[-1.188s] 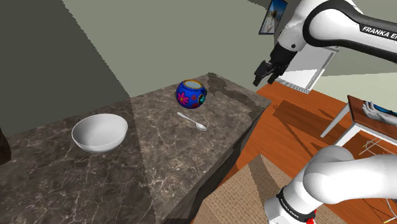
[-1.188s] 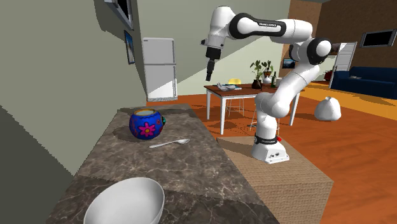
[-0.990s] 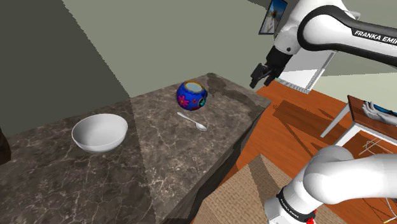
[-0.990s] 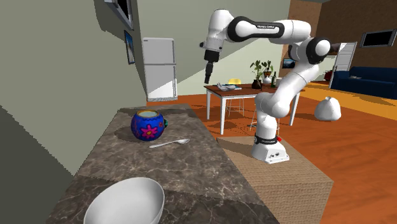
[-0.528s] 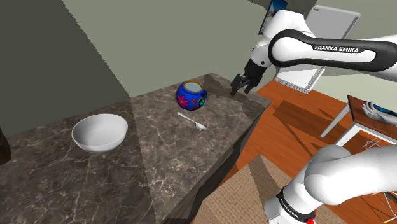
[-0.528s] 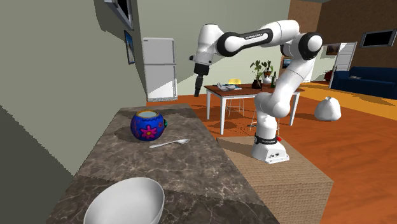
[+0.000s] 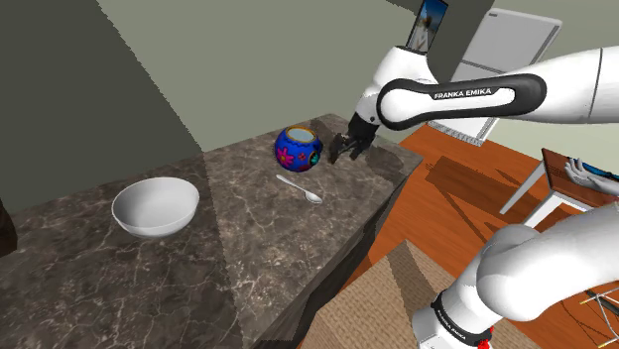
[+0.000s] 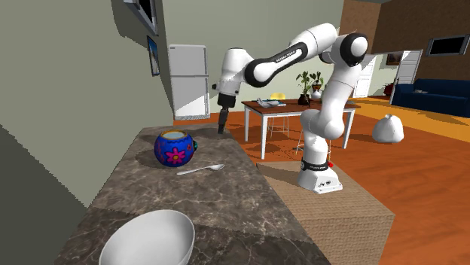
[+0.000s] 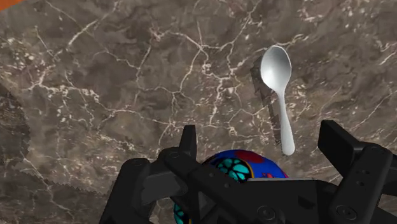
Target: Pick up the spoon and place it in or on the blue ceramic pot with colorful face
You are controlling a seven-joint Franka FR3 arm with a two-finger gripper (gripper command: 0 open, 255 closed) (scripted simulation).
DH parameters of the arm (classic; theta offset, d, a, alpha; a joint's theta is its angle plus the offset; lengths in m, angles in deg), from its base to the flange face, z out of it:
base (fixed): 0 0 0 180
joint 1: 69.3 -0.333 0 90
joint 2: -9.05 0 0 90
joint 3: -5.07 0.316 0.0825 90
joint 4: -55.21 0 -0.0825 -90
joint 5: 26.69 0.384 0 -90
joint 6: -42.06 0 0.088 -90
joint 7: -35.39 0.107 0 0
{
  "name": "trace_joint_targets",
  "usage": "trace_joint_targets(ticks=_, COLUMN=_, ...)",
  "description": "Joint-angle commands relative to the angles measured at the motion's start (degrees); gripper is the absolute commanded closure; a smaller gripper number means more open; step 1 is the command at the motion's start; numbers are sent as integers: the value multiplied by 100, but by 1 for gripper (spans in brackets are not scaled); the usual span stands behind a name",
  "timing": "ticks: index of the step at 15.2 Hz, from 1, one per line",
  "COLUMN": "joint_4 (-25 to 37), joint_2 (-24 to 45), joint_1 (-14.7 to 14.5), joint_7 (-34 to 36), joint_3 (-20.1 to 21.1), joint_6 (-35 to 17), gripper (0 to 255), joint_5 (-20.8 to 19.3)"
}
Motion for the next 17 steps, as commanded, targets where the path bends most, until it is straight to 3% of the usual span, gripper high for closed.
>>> trace_joint_targets(ticks=1, joint_4=115, joint_2=440, joint_1=-76, joint_7=-27, joint_3=22, joint_6=-362, gripper=0, joint_5=95)
trace_joint_targets(ticks=10, joint_4=756, joint_2=2244, joint_1=-384, joint_7=-217, joint_3=185, joint_6=-1652, gripper=0, joint_5=562)
trace_joint_targets(ticks=17, joint_4=819, joint_2=2770, joint_1=-415, joint_7=-267, joint_3=224, joint_6=-2124, gripper=0, joint_5=641)
